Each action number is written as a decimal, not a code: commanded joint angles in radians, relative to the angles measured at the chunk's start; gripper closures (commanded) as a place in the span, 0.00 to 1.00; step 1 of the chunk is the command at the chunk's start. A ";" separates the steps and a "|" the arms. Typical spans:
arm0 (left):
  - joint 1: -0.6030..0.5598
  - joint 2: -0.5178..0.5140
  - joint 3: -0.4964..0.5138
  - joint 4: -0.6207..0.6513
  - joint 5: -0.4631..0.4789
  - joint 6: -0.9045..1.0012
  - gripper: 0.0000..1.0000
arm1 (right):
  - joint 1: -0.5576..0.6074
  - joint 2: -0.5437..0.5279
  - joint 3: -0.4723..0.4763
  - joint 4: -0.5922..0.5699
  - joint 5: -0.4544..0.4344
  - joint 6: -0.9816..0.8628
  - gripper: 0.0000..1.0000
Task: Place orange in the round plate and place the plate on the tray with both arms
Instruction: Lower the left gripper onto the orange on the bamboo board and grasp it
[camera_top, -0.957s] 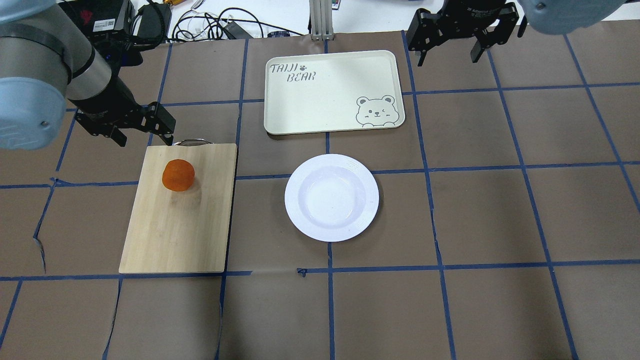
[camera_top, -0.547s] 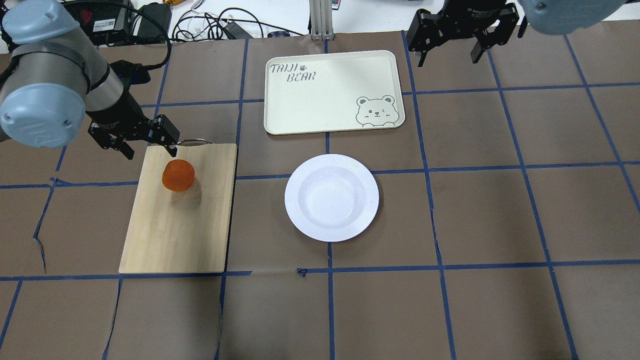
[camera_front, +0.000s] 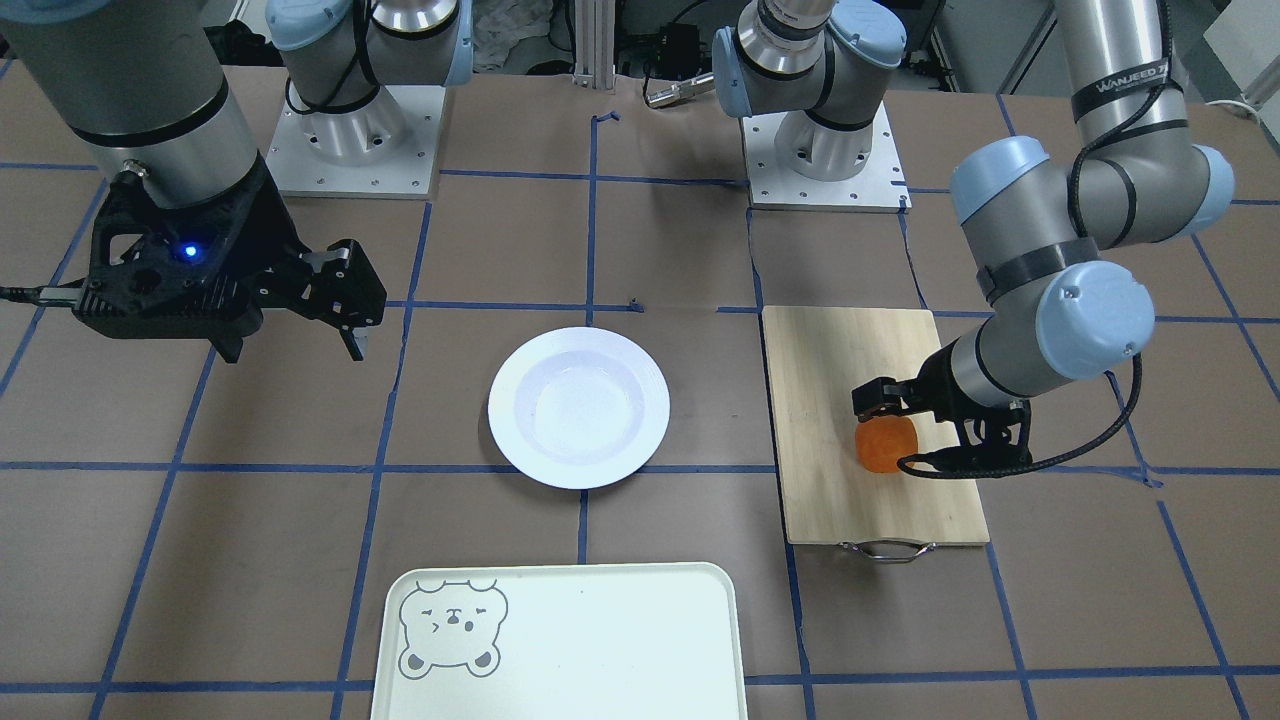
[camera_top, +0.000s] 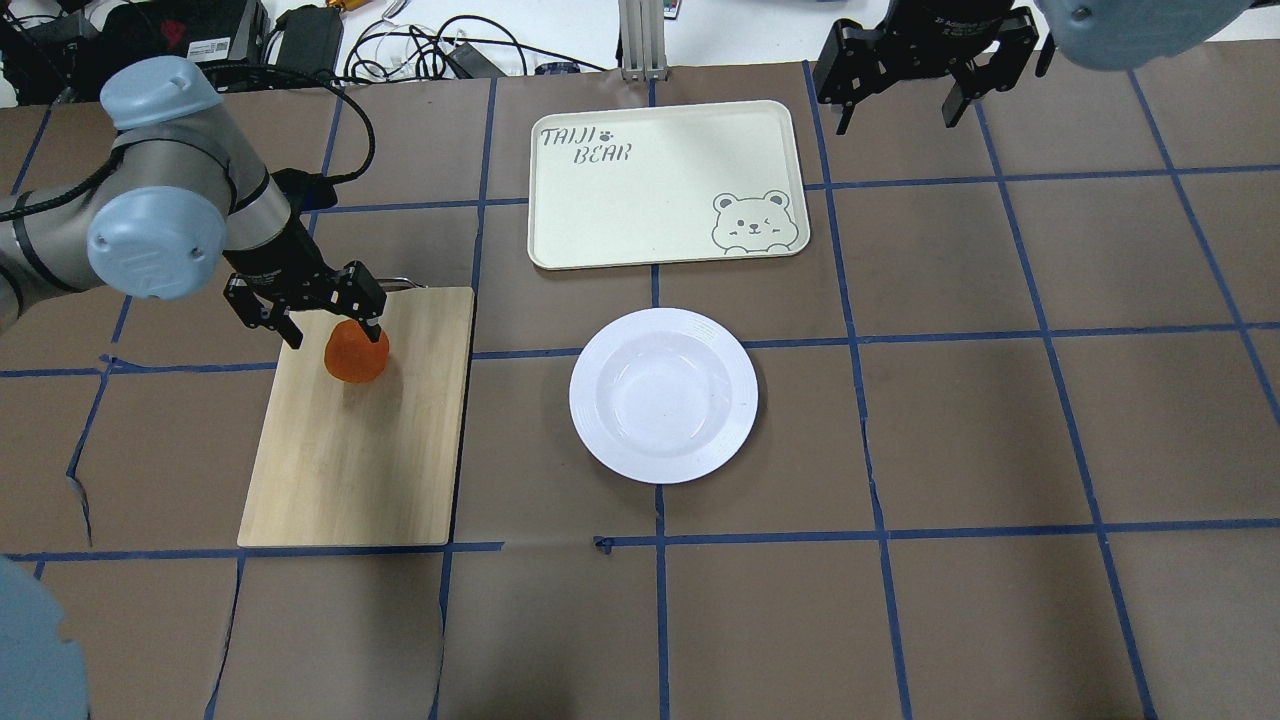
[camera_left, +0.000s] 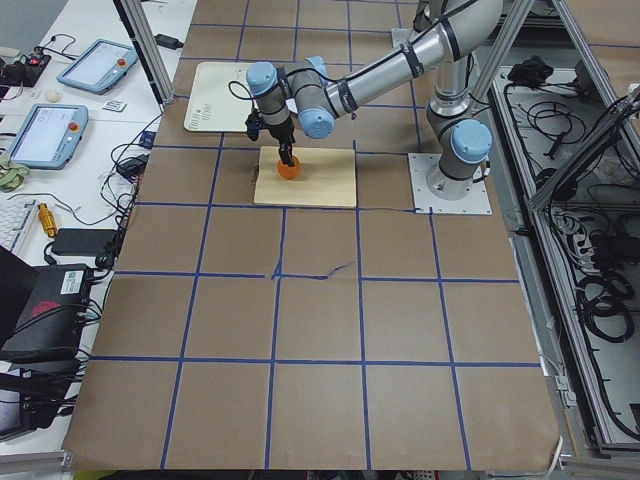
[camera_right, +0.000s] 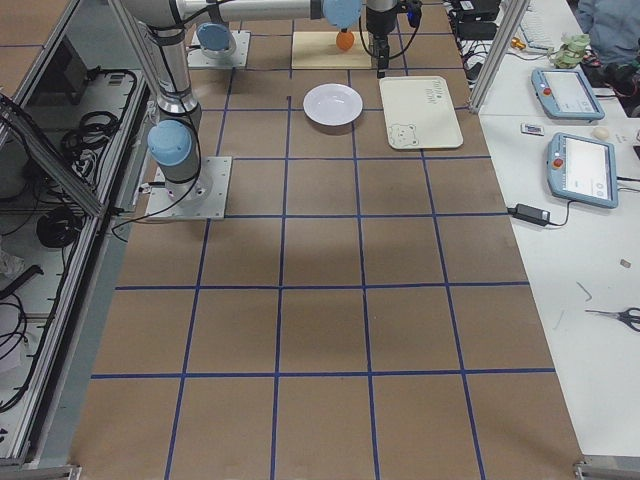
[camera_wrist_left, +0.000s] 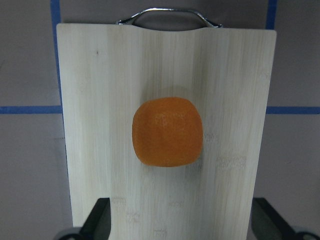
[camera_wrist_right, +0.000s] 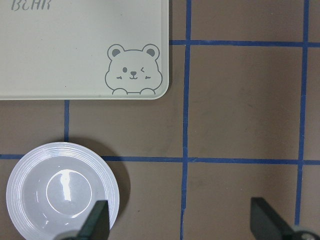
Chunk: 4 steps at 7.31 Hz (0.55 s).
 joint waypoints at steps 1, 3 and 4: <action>0.000 -0.065 -0.010 0.027 0.002 -0.006 0.00 | 0.000 0.000 0.000 0.001 0.000 0.000 0.00; 0.000 -0.107 -0.010 0.081 -0.001 -0.006 0.00 | 0.000 0.000 0.002 0.002 0.000 0.000 0.00; -0.001 -0.119 -0.010 0.122 -0.003 -0.007 0.00 | 0.000 0.000 0.002 0.002 -0.002 0.000 0.00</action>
